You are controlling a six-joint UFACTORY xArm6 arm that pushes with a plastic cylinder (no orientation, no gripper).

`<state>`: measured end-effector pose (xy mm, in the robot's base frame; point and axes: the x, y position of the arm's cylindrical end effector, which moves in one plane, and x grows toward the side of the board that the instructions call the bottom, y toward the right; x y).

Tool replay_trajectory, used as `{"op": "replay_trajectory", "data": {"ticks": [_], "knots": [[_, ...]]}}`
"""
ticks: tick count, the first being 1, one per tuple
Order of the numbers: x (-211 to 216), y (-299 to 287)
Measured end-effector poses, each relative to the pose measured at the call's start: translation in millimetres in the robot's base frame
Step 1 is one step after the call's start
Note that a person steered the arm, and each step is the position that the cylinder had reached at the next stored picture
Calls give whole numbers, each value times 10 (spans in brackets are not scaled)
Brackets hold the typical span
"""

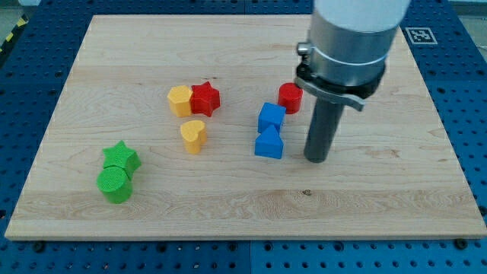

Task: Move the blue triangle towards the green blocks

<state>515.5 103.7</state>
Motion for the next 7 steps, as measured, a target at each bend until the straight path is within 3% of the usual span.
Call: {"op": "replay_trajectory", "data": {"ticks": [3, 7], "knots": [[-372, 26], [-435, 26]]}}
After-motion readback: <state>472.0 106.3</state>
